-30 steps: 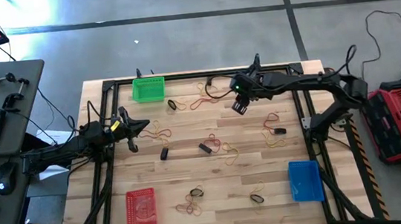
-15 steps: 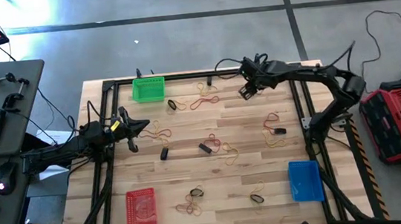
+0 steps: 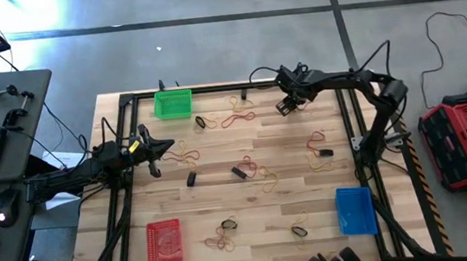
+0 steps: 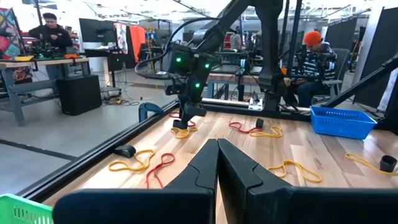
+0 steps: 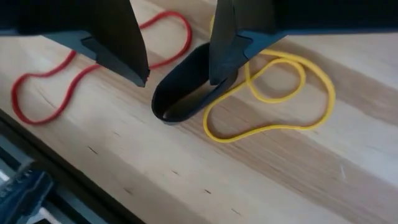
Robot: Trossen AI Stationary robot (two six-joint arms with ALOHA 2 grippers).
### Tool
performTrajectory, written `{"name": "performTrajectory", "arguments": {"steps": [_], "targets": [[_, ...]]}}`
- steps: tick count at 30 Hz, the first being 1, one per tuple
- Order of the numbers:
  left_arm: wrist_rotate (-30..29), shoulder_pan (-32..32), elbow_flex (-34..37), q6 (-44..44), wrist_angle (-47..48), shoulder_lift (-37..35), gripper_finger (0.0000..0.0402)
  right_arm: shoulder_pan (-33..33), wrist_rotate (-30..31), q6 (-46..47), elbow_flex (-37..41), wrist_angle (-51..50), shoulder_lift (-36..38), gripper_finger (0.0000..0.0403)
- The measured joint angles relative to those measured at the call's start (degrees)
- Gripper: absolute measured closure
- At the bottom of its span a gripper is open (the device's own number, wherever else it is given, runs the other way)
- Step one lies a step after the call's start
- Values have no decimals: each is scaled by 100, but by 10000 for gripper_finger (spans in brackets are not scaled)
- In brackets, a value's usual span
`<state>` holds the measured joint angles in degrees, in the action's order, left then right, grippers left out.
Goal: Sort rubber bands into baskets
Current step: Put the black rubber band into the blue bin
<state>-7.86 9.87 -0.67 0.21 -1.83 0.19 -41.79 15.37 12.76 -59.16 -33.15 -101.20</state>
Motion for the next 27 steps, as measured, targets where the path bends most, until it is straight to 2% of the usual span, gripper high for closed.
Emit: {"name": "performTrajectory", "arguments": {"steps": [6,17,27], "targets": [[-1,2,0,0,0,0,401,-77,-21,-123,2,133,-38,283],[-1,2,-1,0,0,0,401,-298,-19,-164,2,175,-38,396],[0,1,-1,0,1,1,401,-363,-206,-230,2,149,-31,398]]}}
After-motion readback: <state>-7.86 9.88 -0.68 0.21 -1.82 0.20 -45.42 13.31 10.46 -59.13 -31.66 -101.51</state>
